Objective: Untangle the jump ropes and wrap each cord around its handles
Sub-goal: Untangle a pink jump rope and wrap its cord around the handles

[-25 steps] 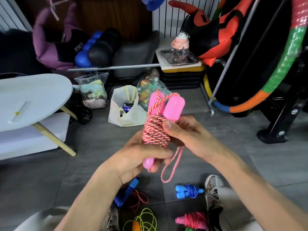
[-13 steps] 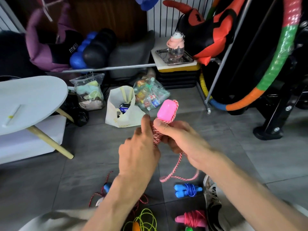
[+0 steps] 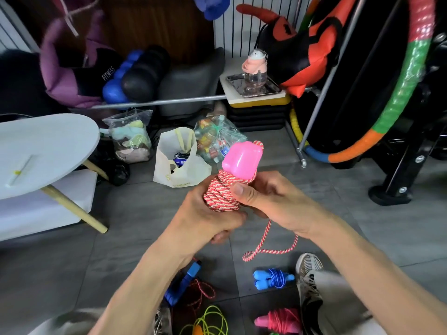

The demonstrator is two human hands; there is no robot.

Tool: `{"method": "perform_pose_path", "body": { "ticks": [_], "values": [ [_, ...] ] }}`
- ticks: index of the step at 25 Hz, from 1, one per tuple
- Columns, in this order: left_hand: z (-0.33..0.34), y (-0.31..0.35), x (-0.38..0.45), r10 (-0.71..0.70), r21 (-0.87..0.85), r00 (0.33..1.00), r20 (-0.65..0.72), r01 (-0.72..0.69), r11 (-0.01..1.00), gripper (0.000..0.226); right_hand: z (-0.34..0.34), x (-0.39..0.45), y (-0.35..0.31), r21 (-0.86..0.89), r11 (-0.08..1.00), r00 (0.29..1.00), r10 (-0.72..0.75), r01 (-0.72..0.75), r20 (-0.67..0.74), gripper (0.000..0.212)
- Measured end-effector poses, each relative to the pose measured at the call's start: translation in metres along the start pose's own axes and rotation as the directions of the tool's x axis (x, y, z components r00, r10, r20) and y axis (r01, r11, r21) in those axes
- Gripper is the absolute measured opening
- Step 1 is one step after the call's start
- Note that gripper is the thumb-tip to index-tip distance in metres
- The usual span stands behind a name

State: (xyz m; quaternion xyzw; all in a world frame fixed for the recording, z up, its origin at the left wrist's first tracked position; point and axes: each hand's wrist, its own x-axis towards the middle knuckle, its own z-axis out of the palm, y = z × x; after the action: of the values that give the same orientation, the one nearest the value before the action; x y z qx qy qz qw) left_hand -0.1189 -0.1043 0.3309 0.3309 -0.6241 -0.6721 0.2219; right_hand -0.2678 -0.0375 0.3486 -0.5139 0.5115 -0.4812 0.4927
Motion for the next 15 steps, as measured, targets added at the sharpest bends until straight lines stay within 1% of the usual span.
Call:
{"method": "perform_pose_path", "body": {
  "ticks": [1, 2, 4, 6, 9, 10, 11, 12, 13, 14, 15],
  "values": [
    [0.001, 0.002, 0.000, 0.041, 0.091, 0.997, -0.060, -0.036, 0.995, 0.033, 0.000, -0.001, 0.000, -0.034, 0.999, 1.000, -0.019, 0.019, -0.006, 0.015],
    [0.002, 0.003, 0.000, 0.089, 0.172, 0.990, -0.113, -0.069, 0.983, 0.033, 0.001, -0.001, 0.000, -0.071, 0.997, 0.999, -0.041, 0.039, -0.033, 0.016],
    [0.004, 0.003, -0.001, 0.176, 0.279, 0.968, -0.177, -0.122, 0.952, 0.032, 0.004, 0.000, 0.005, -0.126, 0.991, 0.994, -0.062, 0.050, -0.091, 0.029],
    [0.007, 0.004, -0.002, 0.238, 0.332, 0.946, -0.220, -0.157, 0.930, 0.033, 0.005, 0.001, 0.008, -0.154, 0.987, 0.990, -0.067, 0.047, -0.125, 0.034],
    [0.008, -0.001, 0.000, 0.306, 0.385, 0.901, -0.309, -0.176, 0.906, 0.035, 0.006, 0.002, 0.008, -0.136, 0.989, 0.986, -0.086, 0.066, -0.144, 0.024],
    [0.008, -0.002, 0.000, 0.331, 0.421, 0.877, -0.348, -0.170, 0.891, 0.035, 0.007, 0.003, 0.007, -0.097, 0.994, 0.988, -0.056, 0.042, -0.146, 0.022],
    [0.008, -0.004, 0.000, 0.350, 0.478, 0.855, -0.382, -0.142, 0.867, 0.034, 0.009, 0.003, 0.009, -0.021, 1.000, 0.988, 0.001, -0.004, -0.156, 0.017],
    [0.008, -0.006, 0.001, 0.367, 0.569, 0.842, -0.395, -0.089, 0.818, 0.034, 0.013, 0.003, 0.008, 0.061, 0.997, 0.983, 0.067, -0.057, -0.174, 0.009],
    [0.010, -0.007, 0.002, 0.392, 0.679, 0.829, -0.398, -0.021, 0.734, 0.037, 0.016, 0.004, 0.009, 0.123, 0.987, 0.971, 0.130, -0.107, -0.200, 0.013],
    [0.013, -0.010, 0.004, 0.441, 0.796, 0.814, -0.378, 0.043, 0.603, 0.042, 0.020, 0.006, 0.013, 0.158, 0.975, 0.952, 0.191, -0.156, -0.241, 0.024],
    [0.017, -0.014, 0.003, 0.490, 0.885, 0.814, -0.312, 0.061, 0.462, 0.048, 0.023, 0.008, 0.016, 0.185, 0.966, 0.929, 0.231, -0.183, -0.288, 0.030]
  ]
}}
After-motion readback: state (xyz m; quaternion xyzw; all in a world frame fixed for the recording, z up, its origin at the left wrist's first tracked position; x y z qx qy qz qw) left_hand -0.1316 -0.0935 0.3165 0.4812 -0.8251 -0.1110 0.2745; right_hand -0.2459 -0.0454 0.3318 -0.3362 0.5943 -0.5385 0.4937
